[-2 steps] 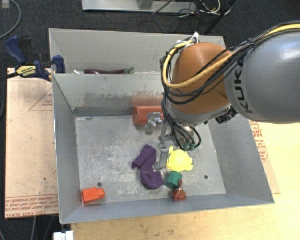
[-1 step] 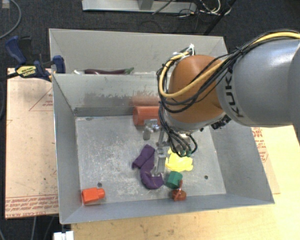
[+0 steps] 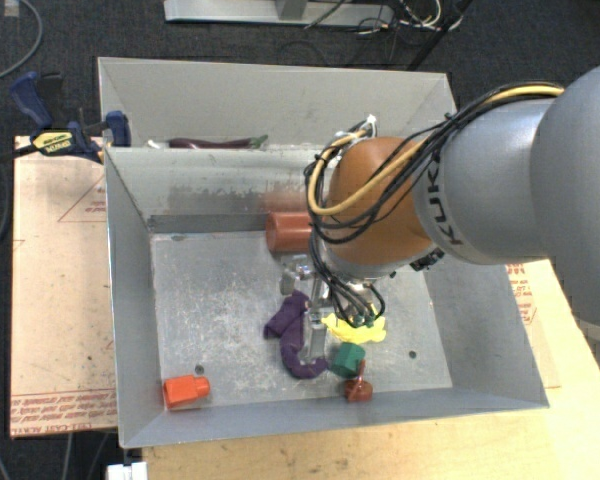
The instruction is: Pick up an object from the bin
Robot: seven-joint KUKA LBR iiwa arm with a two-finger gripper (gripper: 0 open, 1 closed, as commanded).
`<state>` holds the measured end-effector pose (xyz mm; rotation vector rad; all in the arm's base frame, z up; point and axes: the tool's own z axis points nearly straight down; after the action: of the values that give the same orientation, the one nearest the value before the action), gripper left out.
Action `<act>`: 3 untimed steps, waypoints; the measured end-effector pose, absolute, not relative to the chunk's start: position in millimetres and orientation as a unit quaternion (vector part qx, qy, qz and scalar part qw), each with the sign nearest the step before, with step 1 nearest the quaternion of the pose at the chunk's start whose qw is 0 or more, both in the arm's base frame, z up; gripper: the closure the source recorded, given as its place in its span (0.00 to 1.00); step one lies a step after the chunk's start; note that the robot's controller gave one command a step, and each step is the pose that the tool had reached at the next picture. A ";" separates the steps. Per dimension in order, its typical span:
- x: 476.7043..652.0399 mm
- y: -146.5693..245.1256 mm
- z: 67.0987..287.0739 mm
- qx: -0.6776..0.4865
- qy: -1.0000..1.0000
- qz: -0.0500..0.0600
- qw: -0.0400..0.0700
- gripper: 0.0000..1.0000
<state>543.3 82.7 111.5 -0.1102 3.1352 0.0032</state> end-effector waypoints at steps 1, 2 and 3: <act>545.0 77.8 71.4 -0.064 0.998 0.002 0.006 1.00; 545.0 77.8 71.4 -0.064 0.998 0.002 0.006 1.00; 552.4 77.9 191.3 -0.047 0.999 0.003 0.007 1.00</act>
Offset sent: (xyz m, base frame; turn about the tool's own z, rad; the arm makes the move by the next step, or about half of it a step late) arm 0.0000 0.0000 0.0000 0.0000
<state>552.4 77.9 191.3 -0.1476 3.1241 0.0091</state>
